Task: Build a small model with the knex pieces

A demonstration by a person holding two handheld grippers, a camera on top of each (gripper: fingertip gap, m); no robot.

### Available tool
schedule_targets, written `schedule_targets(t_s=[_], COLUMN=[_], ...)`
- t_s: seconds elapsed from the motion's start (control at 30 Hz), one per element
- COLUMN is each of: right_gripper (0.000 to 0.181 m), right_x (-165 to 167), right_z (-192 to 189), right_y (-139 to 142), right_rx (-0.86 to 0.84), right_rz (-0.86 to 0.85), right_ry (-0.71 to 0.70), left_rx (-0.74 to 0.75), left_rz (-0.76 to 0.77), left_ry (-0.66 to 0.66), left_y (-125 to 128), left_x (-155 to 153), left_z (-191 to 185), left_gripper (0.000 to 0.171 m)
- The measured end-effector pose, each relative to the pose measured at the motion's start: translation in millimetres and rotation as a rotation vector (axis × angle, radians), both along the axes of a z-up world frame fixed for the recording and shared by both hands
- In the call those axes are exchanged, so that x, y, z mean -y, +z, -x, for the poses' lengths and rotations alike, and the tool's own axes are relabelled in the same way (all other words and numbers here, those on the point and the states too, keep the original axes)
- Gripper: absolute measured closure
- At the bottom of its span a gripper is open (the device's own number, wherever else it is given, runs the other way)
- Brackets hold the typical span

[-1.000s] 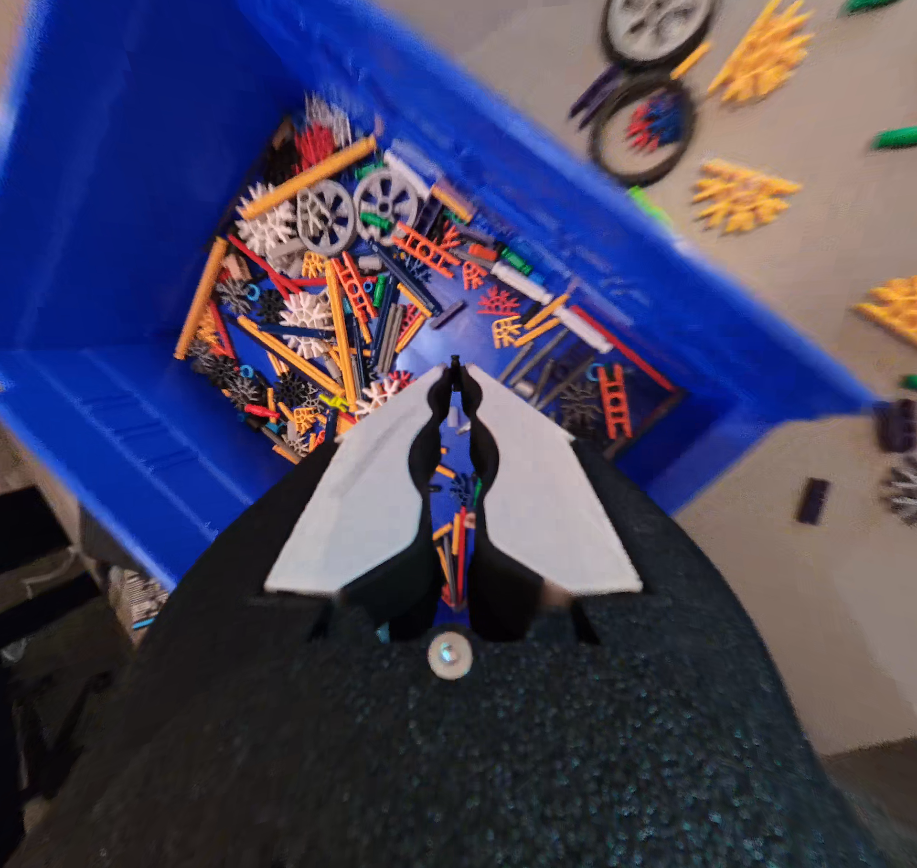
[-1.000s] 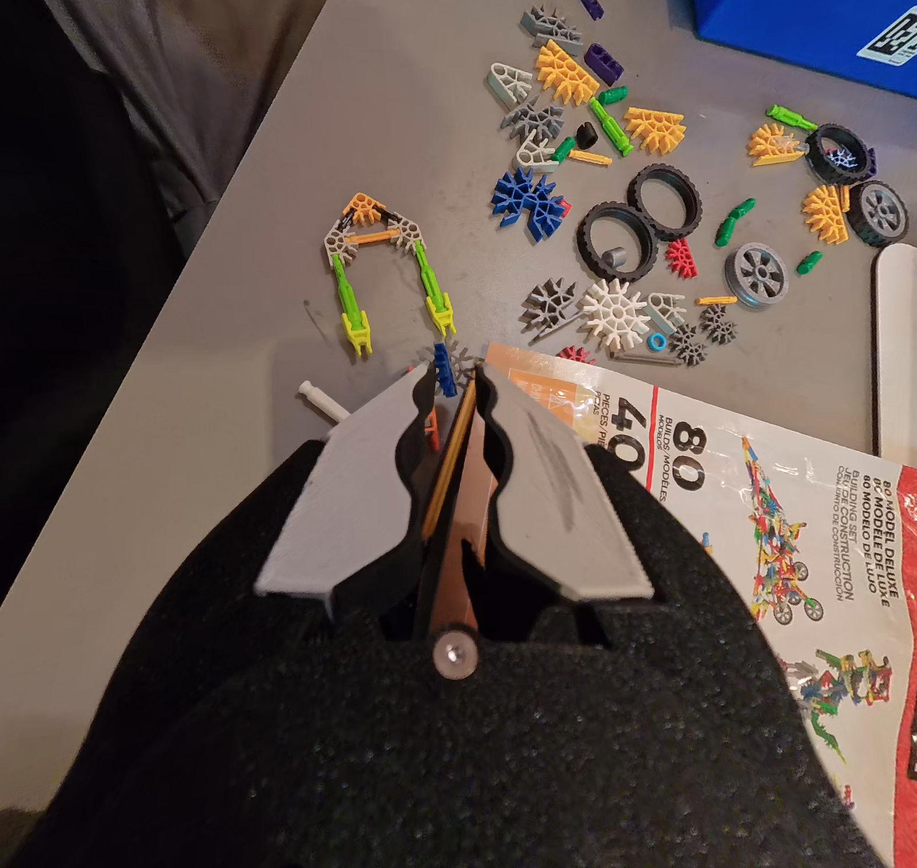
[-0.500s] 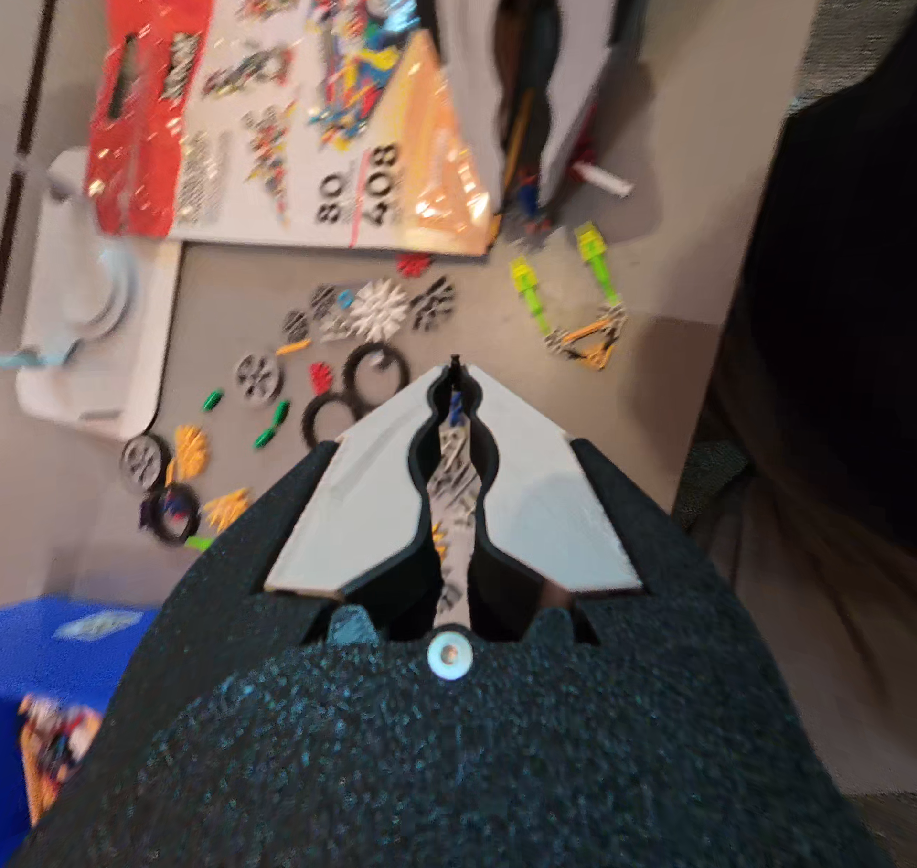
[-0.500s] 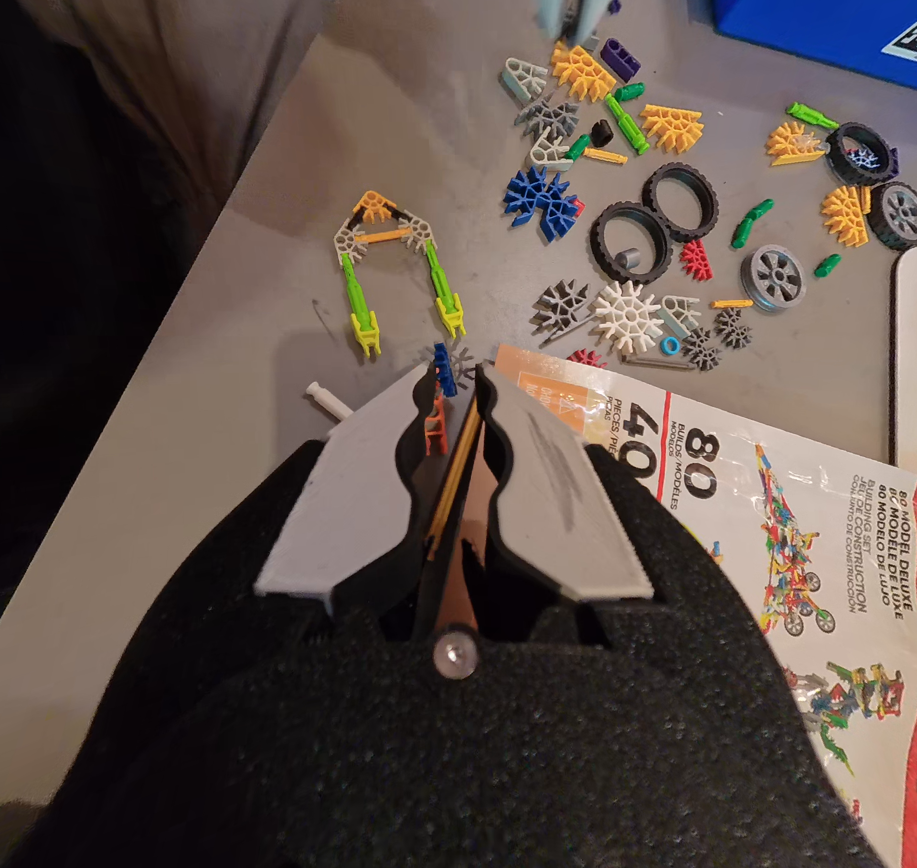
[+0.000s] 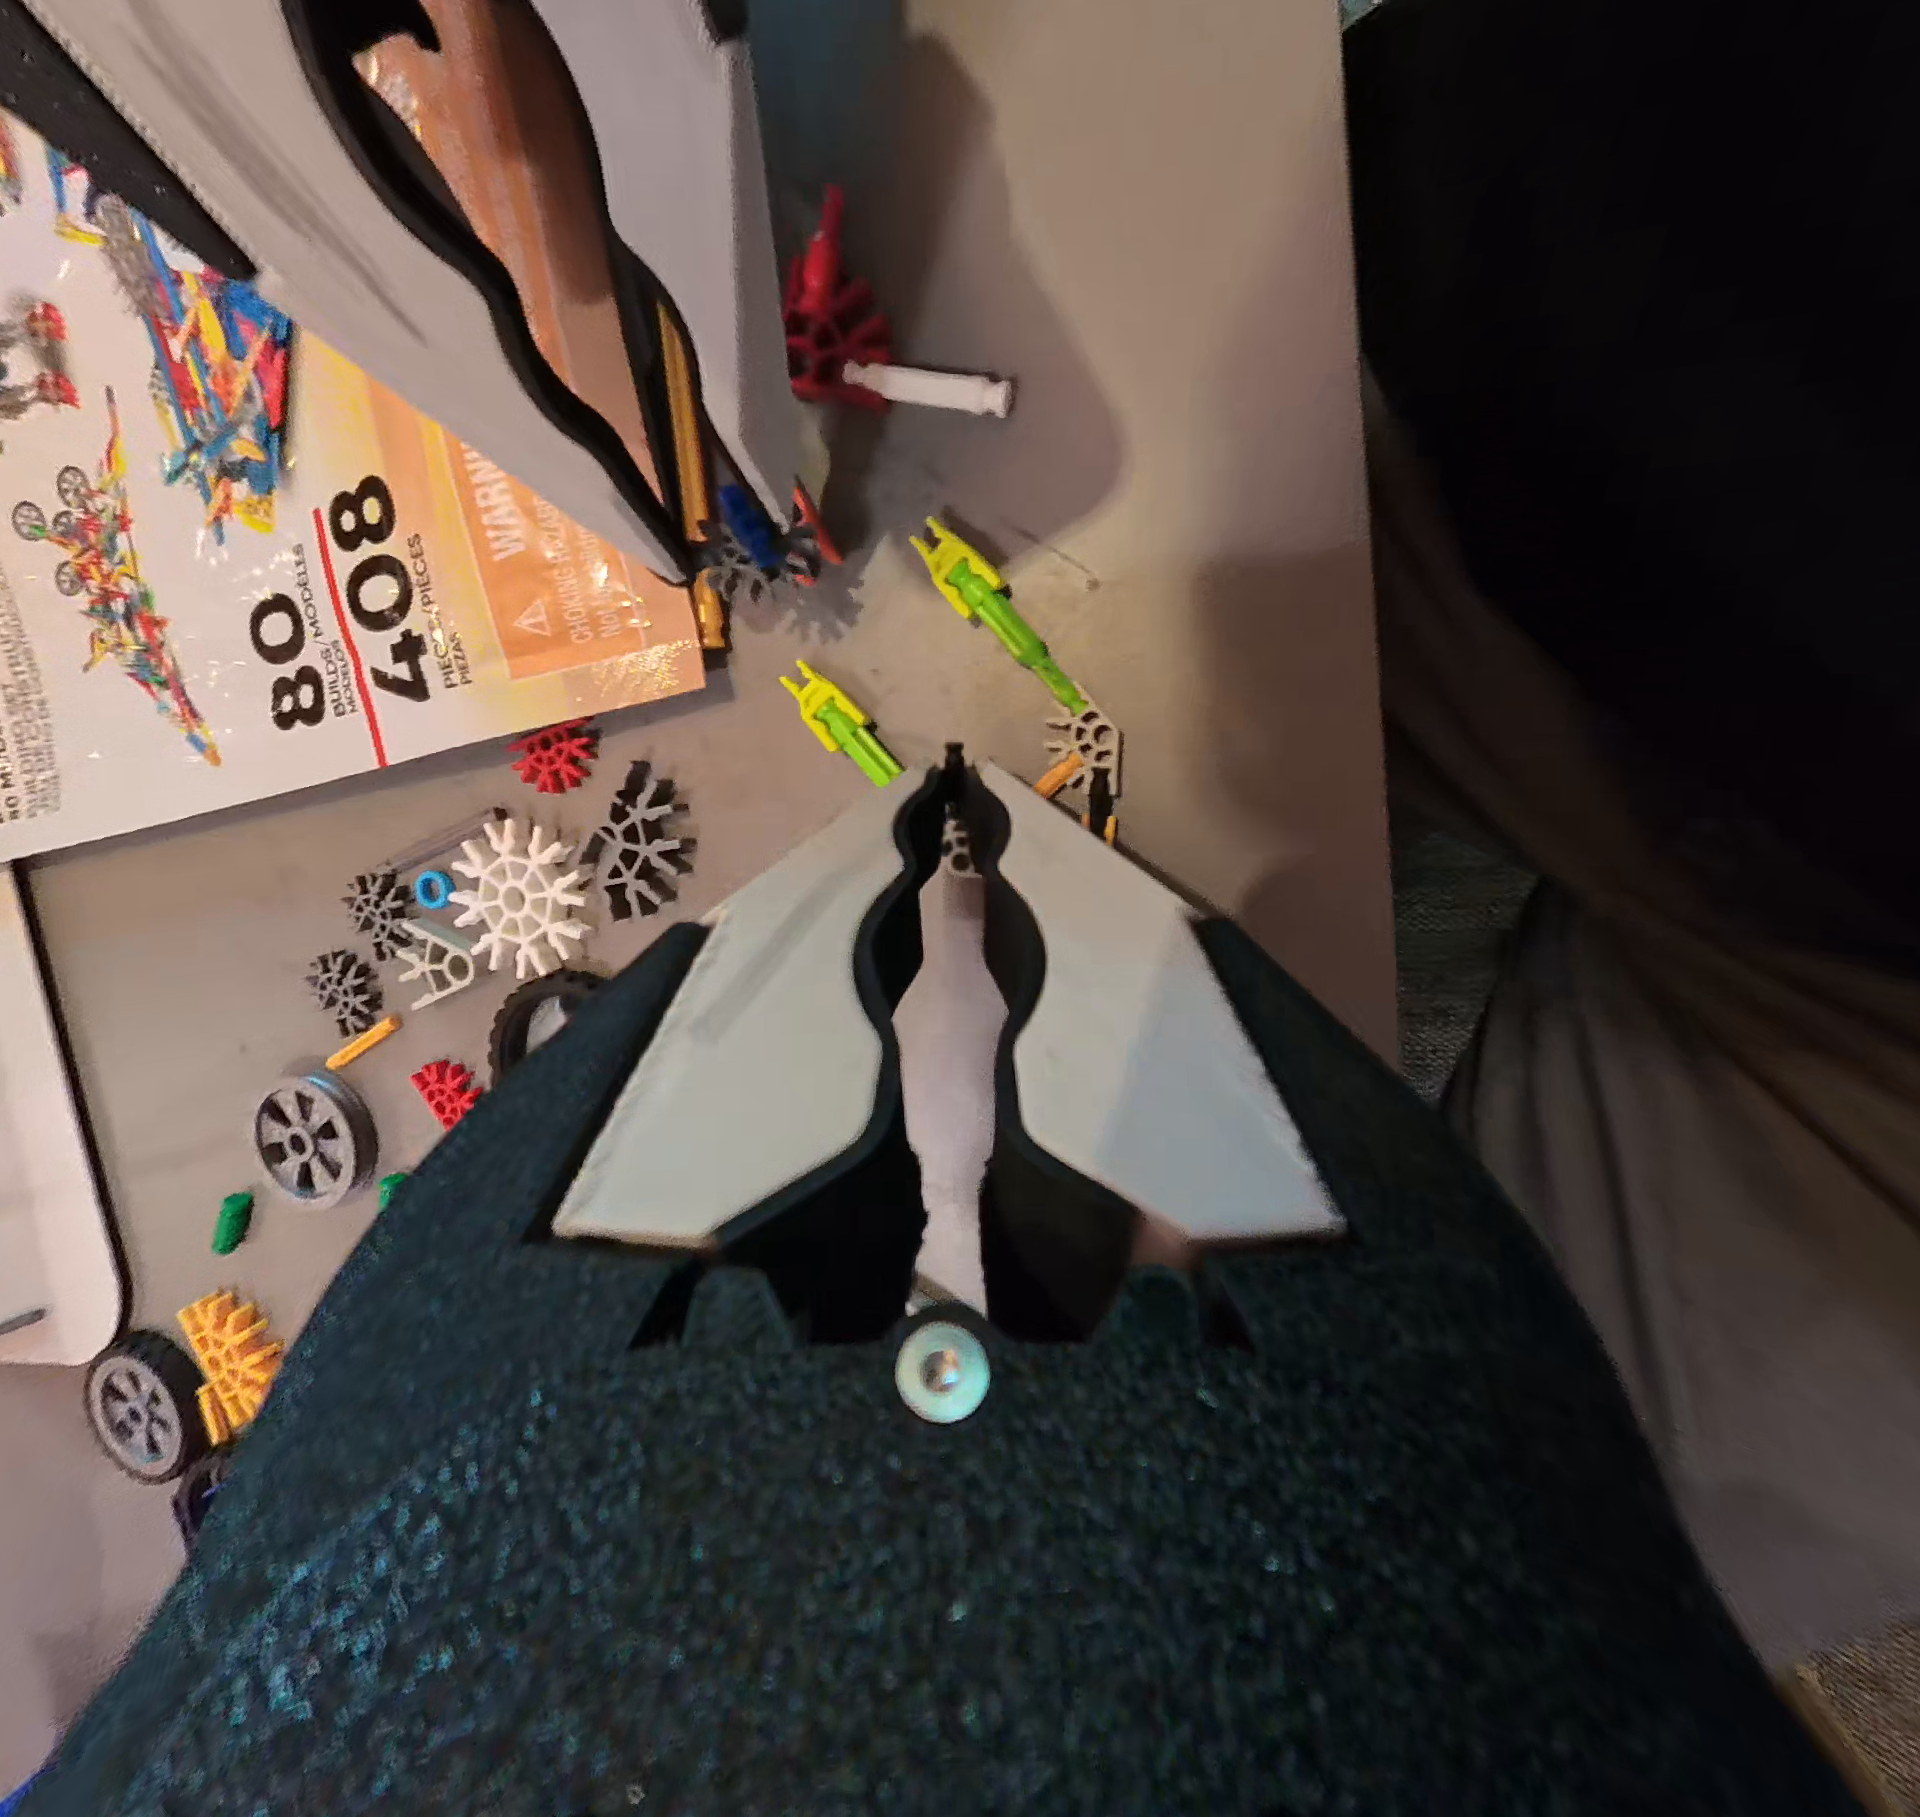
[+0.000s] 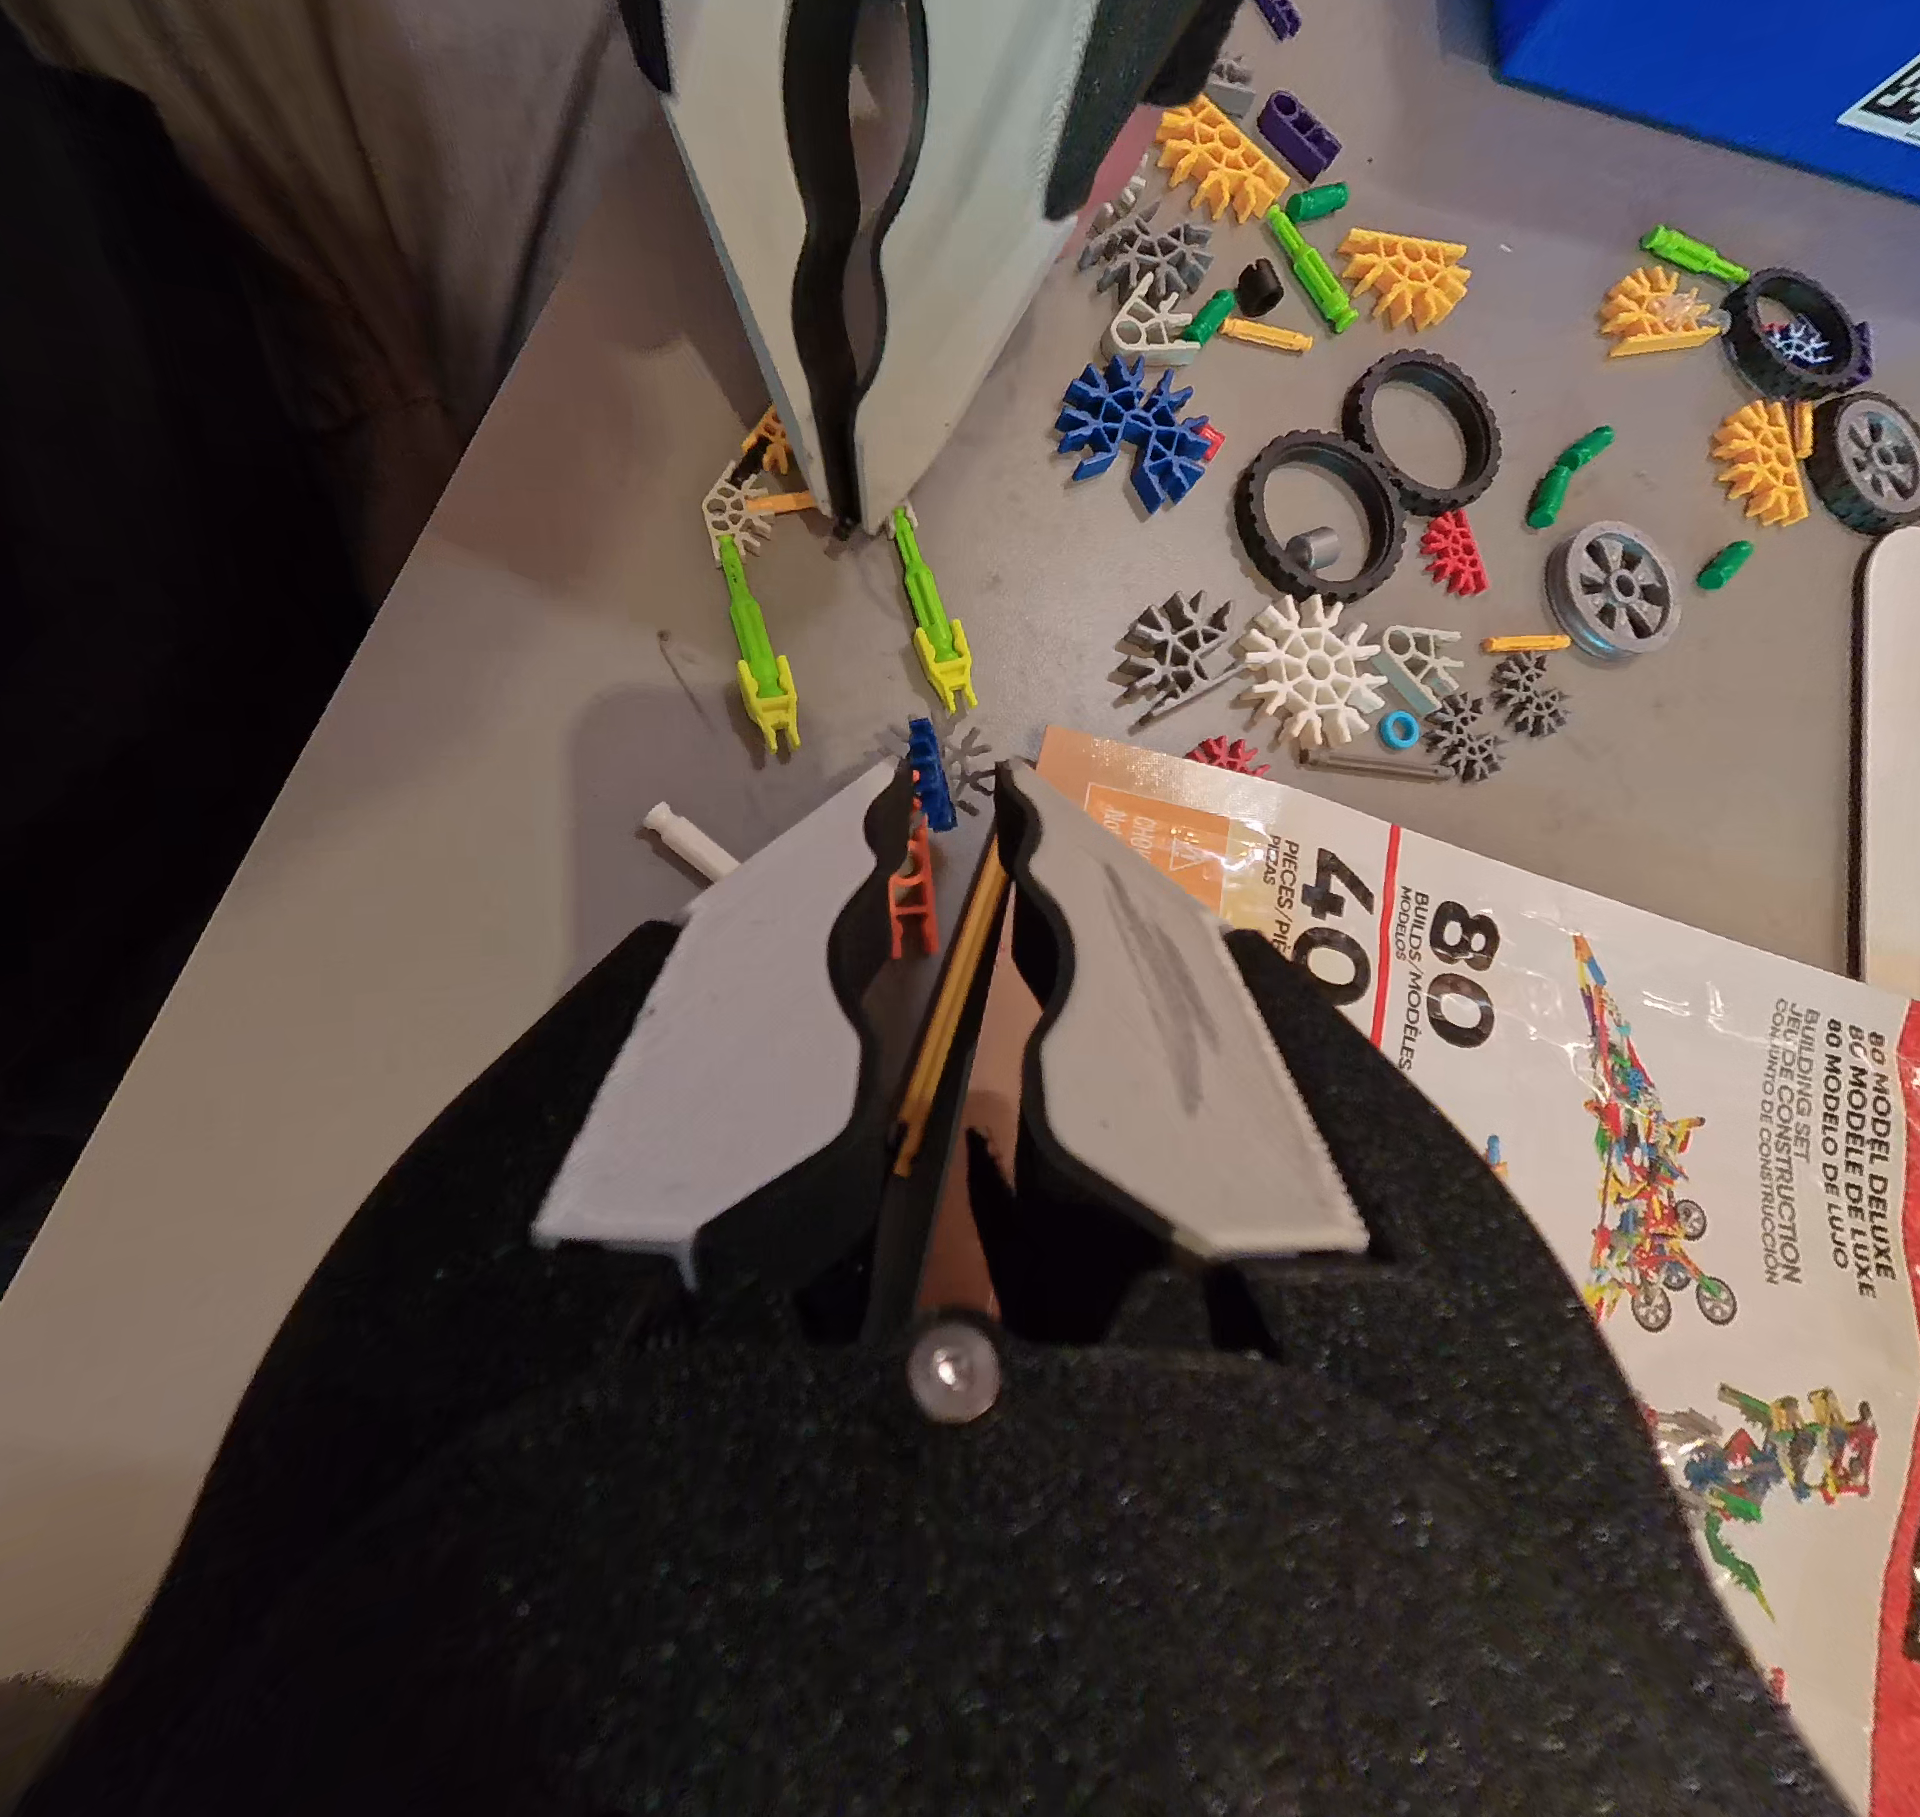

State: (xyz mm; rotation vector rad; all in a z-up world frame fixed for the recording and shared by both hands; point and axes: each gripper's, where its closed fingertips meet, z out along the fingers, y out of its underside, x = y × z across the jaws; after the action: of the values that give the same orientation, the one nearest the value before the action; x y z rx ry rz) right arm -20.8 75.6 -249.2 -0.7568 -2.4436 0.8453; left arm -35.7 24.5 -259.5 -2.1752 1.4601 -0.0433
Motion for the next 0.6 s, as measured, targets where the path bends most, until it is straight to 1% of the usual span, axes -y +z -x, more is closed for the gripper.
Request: schedule_targets(t_s=[0.37,0.47,0.6], right_gripper=[0.167,0.167,0.167], right_x=[0.9,1.0,1.0], right_z=[-0.5,-0.5,-0.8], right_y=[-0.1,-0.2,-0.3], right_rx=[-0.001,0.000,0.001], right_rz=[-0.010,-0.011,-0.011], right_ry=[0.003,0.003,0.004], left_rx=[-0.028,0.003,0.002], left_rz=[0.039,0.043,0.020], left_ry=[-0.006,0.008,0.028], left_y=[-8.7,-8.3,-4.2], left_x=[1.0,0.0,-1.9], left_z=[4.9,3.6,6.8], left_gripper=[0.170,0.170,0.167])
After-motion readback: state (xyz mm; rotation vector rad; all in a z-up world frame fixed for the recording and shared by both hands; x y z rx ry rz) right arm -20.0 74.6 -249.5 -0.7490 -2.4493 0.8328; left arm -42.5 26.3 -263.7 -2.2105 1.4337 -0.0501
